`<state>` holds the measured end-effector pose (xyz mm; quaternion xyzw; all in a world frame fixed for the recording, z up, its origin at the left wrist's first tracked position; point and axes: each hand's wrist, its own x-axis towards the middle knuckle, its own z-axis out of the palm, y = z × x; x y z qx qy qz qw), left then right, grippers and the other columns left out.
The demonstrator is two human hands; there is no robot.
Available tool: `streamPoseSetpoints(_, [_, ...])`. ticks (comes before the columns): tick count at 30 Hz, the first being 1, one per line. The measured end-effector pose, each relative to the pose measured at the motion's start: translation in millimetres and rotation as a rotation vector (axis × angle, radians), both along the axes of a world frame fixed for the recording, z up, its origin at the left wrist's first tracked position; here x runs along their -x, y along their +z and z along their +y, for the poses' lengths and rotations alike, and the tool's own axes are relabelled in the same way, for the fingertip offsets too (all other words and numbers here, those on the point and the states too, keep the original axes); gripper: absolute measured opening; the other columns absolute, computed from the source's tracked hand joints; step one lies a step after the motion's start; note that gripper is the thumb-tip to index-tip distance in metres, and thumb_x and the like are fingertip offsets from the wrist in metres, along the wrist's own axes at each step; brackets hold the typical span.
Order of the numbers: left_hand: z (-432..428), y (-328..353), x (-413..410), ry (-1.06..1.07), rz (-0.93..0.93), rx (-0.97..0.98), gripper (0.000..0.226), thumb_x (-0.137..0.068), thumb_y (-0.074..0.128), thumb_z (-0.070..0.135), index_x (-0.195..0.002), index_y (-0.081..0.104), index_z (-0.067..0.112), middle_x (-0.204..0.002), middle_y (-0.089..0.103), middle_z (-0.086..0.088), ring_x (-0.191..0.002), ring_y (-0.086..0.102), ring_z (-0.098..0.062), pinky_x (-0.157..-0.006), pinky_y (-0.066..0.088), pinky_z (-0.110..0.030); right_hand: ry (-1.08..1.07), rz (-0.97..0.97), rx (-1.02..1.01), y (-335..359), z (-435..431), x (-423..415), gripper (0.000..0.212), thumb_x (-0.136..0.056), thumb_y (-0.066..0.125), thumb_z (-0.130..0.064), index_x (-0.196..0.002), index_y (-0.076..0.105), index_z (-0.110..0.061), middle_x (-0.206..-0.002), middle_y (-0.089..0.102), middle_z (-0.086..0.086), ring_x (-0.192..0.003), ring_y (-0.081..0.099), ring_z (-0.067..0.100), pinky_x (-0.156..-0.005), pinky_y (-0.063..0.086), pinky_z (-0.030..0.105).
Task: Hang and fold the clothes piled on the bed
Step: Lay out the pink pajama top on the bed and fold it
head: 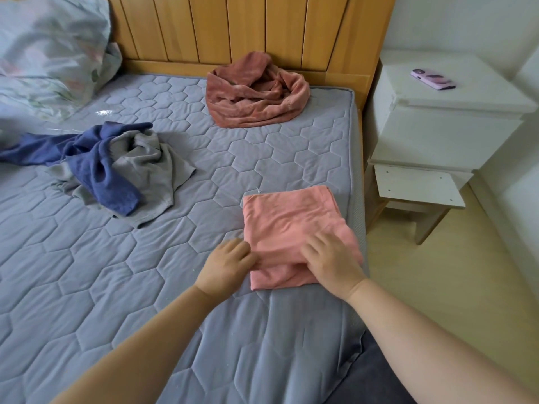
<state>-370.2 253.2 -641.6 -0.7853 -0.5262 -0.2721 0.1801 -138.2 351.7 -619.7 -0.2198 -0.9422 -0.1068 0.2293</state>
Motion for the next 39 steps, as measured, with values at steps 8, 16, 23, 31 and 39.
streamPoseSetpoints(8, [-29,-35,-24,0.388,-0.704,0.587,0.02,-0.078,0.05,0.002,-0.078,0.064,0.015,-0.087,0.052,0.007,-0.075,0.053,-0.013,-0.063,0.039,-0.016,-0.145,-0.338,0.193,-21,-11,-1,0.041,-0.041,0.082,-0.009,-0.074,0.058,-0.017,-0.076,0.055,-0.002,-0.07,0.055,0.018,-0.062,0.049,0.03])
streamPoseSetpoints(16, [2,-14,-51,0.626,-1.65,1.01,0.052,-0.068,0.081,0.027,-0.11,0.059,0.007,-0.097,0.069,-0.006,-0.086,0.067,-0.021,-0.073,0.056,-0.032,-0.163,-0.399,0.111,-21,-6,0,0.029,-0.05,0.08,-0.007,-0.065,0.057,-0.016,-0.064,0.053,0.0,-0.055,0.055,0.02,-0.049,0.04,0.028])
streamPoseSetpoints(23, [2,-9,-58,0.716,-1.489,1.054,0.023,-0.081,0.069,0.015,-0.098,0.057,0.006,-0.063,0.063,-0.009,-0.046,0.056,-0.017,-0.043,0.046,-0.024,-0.647,-0.469,0.554,-10,3,-31,0.029,-0.08,0.049,0.002,-0.105,0.051,-0.013,-0.114,0.053,0.007,-0.099,0.057,0.026,-0.074,0.047,0.034])
streamPoseSetpoints(31, [46,2,-28,0.695,-1.719,0.904,0.071,-0.066,0.077,0.051,-0.117,0.06,0.005,-0.115,0.067,-0.012,-0.094,0.064,-0.024,-0.086,0.053,-0.035,-0.822,0.407,0.753,0,37,-15,0.024,-0.081,0.055,-0.006,-0.105,0.06,-0.008,-0.108,0.057,0.008,-0.099,0.054,0.028,-0.083,0.044,0.035])
streamPoseSetpoints(39, [88,34,-39,0.646,-1.806,1.011,0.05,-0.074,0.077,0.031,-0.116,0.058,0.011,-0.103,0.067,-0.007,-0.096,0.062,-0.022,-0.091,0.049,-0.036,-0.76,0.313,1.319,-12,48,-14,0.053,-0.089,0.059,-0.027,-0.134,0.038,-0.01,-0.125,0.056,0.008,-0.11,0.055,0.027,-0.087,0.042,0.03])
